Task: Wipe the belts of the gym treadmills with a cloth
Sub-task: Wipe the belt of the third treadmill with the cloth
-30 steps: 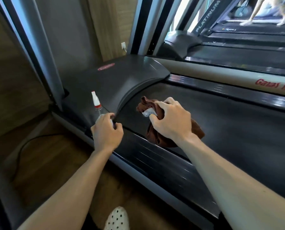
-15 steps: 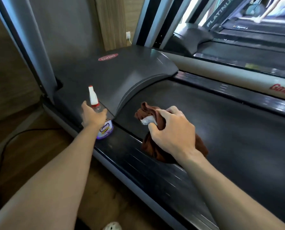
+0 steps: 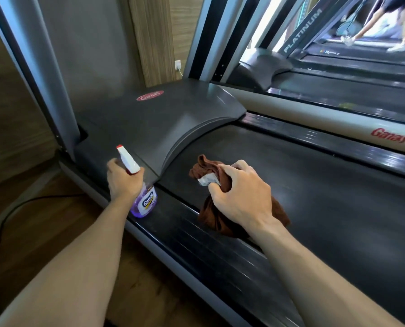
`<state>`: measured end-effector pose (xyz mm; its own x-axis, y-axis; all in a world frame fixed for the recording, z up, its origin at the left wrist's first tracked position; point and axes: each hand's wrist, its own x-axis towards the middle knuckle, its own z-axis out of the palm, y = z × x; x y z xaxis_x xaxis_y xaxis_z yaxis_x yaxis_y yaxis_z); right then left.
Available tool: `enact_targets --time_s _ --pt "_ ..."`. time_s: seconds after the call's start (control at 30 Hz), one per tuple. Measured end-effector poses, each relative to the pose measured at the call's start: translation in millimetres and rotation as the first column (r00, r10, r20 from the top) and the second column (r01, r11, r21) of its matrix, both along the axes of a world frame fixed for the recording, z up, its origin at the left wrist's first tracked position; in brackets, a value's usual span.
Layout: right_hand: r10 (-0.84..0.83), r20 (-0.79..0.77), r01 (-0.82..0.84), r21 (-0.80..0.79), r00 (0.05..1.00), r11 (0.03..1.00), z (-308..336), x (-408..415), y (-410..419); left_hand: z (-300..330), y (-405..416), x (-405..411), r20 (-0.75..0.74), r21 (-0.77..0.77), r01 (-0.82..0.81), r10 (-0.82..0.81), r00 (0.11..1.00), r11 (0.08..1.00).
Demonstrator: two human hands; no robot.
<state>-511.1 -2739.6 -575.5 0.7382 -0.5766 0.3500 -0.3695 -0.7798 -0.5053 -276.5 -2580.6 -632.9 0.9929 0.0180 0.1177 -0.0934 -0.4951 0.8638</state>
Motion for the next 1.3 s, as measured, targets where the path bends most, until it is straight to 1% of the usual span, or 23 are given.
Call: enact_targets --time_s 0.13,0.23,0.37,0.47,0.53,0.6,0.7,0.83,0.9,1.0,1.13,1.2,1.3 --pt "-0.010 -0.006 0.010 -0.004 1.000 1.000 6.0 -5.4 -6.5 2.7 -8.5 -7.2 0.071 0.096 0.055 -0.062 0.996 0.994" --pt "-0.024 0.006 0.024 -0.015 1.000 1.000 11.4 -10.9 -12.5 5.5 -16.0 -16.5 0.095 0.112 0.116 -0.127 0.987 0.987" --pt "-0.043 0.023 0.044 -0.030 0.999 0.999 21.5 -19.3 -19.3 22.4 -29.7 -34.7 0.186 0.009 0.247 -0.244 0.952 0.969" --pt "-0.077 0.040 0.078 -0.043 0.996 0.996 29.7 -27.7 -24.8 39.6 -40.5 -55.6 0.274 -0.005 0.325 -0.311 0.910 0.946" --pt "-0.100 0.057 0.103 -0.051 0.993 0.993 36.5 -35.9 -27.6 51.0 -47.0 -74.8 0.331 -0.037 0.359 -0.327 0.885 0.933" --pt "-0.123 0.081 0.127 -0.054 0.989 0.990 45.8 -47.6 -30.9 63.2 -55.6 -98.3 0.381 -0.124 0.387 -0.316 0.869 0.914" --pt "-0.160 0.108 0.169 -0.076 0.981 0.983 60.1 -70.3 -35.0 76.3 -69.4 -132.2 0.464 -0.210 0.473 -0.338 0.819 0.856" --pt "-0.278 0.158 0.296 -0.103 0.948 0.950 87.0 -112.0 -45.6 85.6 -86.9 -175.0 0.499 -0.207 0.574 -0.420 0.758 0.792" --pt "-0.354 0.189 0.376 -0.095 0.916 0.922 96.1 -143.6 -51.2 89.6 -96.4 -200.2 0.495 -0.213 0.623 -0.467 0.733 0.753" --pt "-0.429 0.192 0.453 -0.101 0.883 0.886 102.5 -199.1 -53.0 100.2 -108.3 -240.9 0.452 -0.279 0.690 -0.542 0.708 0.668" --pt "-0.501 0.094 0.508 -0.213 0.861 0.834 100.0 -269.9 -59.1 105.9 -118.2 -287.9 0.399 -0.341 0.744 -0.628 0.668 0.574" --pt "-0.539 0.063 0.536 -0.251 0.840 0.806 88.8 -306.0 -62.8 101.8 -123.5 -304.5 0.355 -0.374 0.739 -0.650 0.672 0.561" --pt "-0.609 0.078 0.607 -0.240 0.790 0.757 60.3 -355.2 -67.9 96.8 -132.0 -322.0 0.269 -0.402 0.731 -0.692 0.670 0.551"
